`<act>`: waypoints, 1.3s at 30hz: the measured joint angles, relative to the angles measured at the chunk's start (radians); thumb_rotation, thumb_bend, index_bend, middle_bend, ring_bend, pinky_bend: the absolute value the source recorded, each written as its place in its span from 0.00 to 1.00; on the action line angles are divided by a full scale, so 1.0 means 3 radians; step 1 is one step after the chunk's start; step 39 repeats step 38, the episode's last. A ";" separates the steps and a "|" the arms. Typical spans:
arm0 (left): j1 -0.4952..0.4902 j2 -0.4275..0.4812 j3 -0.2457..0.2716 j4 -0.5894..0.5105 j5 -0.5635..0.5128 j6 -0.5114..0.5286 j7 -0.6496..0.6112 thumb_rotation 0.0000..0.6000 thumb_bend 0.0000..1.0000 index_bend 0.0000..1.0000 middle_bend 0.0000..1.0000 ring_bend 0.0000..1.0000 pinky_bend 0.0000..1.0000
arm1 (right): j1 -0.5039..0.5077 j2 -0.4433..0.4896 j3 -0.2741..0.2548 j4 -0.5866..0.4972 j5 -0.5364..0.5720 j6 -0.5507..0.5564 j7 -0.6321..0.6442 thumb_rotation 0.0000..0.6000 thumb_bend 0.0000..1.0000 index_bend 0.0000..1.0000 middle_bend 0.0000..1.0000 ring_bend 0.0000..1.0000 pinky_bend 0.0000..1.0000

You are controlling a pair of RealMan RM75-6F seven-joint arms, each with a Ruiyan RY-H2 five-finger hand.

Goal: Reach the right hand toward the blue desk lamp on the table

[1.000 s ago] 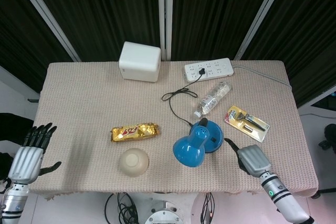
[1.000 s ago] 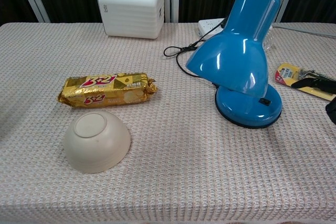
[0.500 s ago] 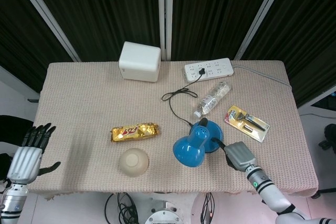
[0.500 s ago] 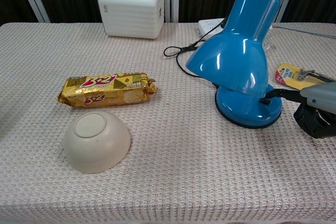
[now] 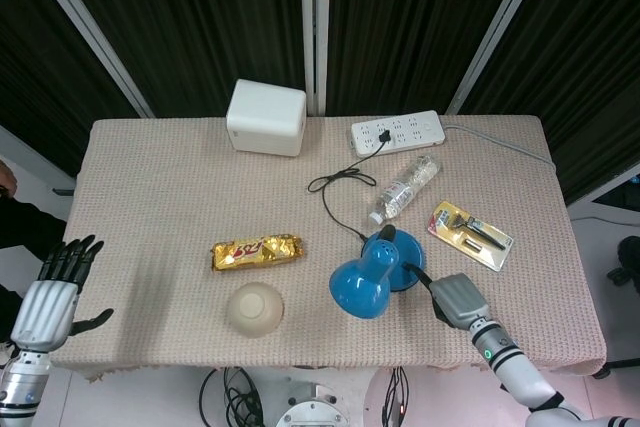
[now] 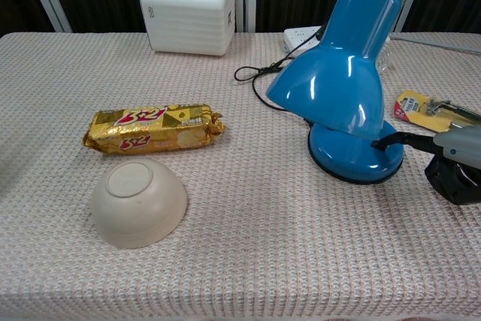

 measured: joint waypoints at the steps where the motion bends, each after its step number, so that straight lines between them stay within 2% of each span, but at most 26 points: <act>1: 0.0000 0.0001 -0.0001 0.0000 0.0000 0.0001 0.0003 1.00 0.07 0.00 0.00 0.00 0.00 | 0.0003 0.0000 -0.0013 0.0003 0.0008 -0.0001 -0.0001 1.00 0.98 0.00 0.81 0.70 0.70; 15: 0.0001 0.0026 -0.0004 -0.0055 0.0011 0.0016 0.0049 1.00 0.07 0.00 0.00 0.00 0.00 | 0.0013 0.0008 -0.0079 0.0036 0.0006 0.0060 0.0086 1.00 0.96 0.00 0.81 0.70 0.70; 18: 0.0005 0.0032 -0.0004 -0.0068 0.0013 0.0023 0.0060 1.00 0.07 0.00 0.00 0.00 0.00 | -0.0031 0.0033 -0.0055 0.0015 -0.0113 0.0224 0.0160 1.00 0.96 0.00 0.80 0.70 0.70; 24: 0.0004 0.0039 -0.0004 -0.0082 0.0020 0.0027 0.0061 1.00 0.07 0.00 0.00 0.00 0.00 | -0.0248 0.0180 -0.0039 -0.0034 -0.0547 0.0806 0.0461 1.00 0.94 0.00 0.76 0.69 0.70; 25: 0.0003 0.0040 -0.0003 -0.0086 0.0022 0.0026 0.0063 1.00 0.07 0.00 0.00 0.00 0.00 | -0.0316 0.0216 -0.0043 -0.0025 -0.0645 0.0960 0.0544 1.00 0.91 0.00 0.72 0.67 0.69; 27: 0.0000 0.0044 -0.0001 -0.0099 0.0027 0.0020 0.0072 1.00 0.07 0.00 0.00 0.00 0.00 | -0.0434 0.0268 -0.0053 0.0010 -0.0769 0.1210 0.0641 1.00 0.71 0.00 0.53 0.51 0.56; 29: -0.0002 0.0048 0.0001 -0.0114 0.0034 0.0019 0.0087 1.00 0.07 0.00 0.00 0.00 0.00 | -0.0595 0.0321 -0.0068 0.0101 -0.0883 0.1512 0.0702 1.00 0.22 0.00 0.15 0.14 0.19; 31: -0.0002 0.0052 0.0003 -0.0128 0.0036 0.0017 0.0097 1.00 0.06 0.00 0.00 0.00 0.00 | -0.0773 0.0350 -0.0069 0.0257 -0.0940 0.1791 0.0736 1.00 0.01 0.00 0.00 0.00 0.01; 34: -0.0012 0.0057 0.0001 -0.0141 0.0029 -0.0005 0.0110 1.00 0.07 0.00 0.00 0.00 0.00 | -0.0983 0.0372 -0.0048 0.0457 -0.0903 0.2005 0.0891 1.00 0.00 0.00 0.00 0.00 0.00; 39: -0.0035 0.0059 -0.0013 -0.0144 0.0033 -0.0021 0.0122 1.00 0.07 0.00 0.00 0.00 0.00 | -0.1131 0.0426 -0.0018 0.0528 -0.0737 0.2017 0.1031 1.00 0.00 0.00 0.00 0.00 0.00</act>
